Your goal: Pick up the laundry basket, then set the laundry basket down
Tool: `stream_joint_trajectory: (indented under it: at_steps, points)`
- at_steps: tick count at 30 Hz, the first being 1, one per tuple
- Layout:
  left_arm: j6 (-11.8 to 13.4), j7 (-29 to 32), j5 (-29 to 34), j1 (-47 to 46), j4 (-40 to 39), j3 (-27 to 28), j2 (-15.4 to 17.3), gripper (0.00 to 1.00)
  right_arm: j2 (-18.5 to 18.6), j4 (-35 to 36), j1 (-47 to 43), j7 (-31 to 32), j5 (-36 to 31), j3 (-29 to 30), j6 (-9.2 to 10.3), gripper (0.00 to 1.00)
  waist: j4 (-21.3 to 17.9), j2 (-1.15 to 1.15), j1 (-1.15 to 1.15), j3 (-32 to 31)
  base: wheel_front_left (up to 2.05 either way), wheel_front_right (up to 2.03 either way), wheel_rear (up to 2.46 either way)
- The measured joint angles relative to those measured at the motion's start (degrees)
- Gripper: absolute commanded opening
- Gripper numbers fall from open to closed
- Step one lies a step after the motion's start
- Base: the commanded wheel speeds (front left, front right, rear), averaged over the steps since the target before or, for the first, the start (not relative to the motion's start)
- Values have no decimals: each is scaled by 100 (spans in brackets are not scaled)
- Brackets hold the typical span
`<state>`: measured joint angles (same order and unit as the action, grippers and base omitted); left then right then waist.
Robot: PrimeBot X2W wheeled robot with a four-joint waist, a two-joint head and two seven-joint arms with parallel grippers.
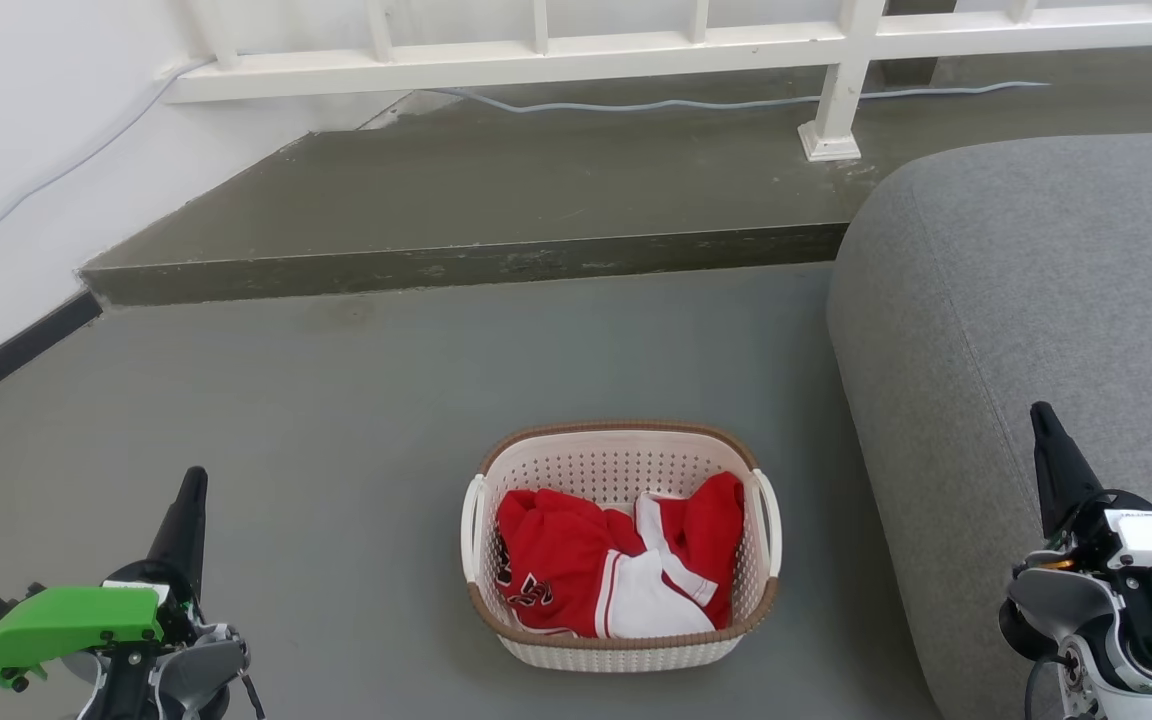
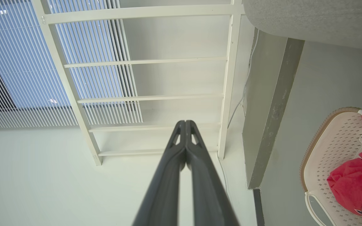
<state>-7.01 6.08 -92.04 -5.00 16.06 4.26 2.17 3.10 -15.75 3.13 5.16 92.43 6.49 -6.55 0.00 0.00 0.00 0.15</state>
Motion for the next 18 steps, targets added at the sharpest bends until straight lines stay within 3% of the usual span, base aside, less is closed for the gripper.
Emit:
stream_joint_trajectory:
  at_steps: [18]
  points:
    - [0,0,0,0,-7,4,0,0,-3,-1,1,0,0,8,-1,0,0,0,0,1,0,0,0]
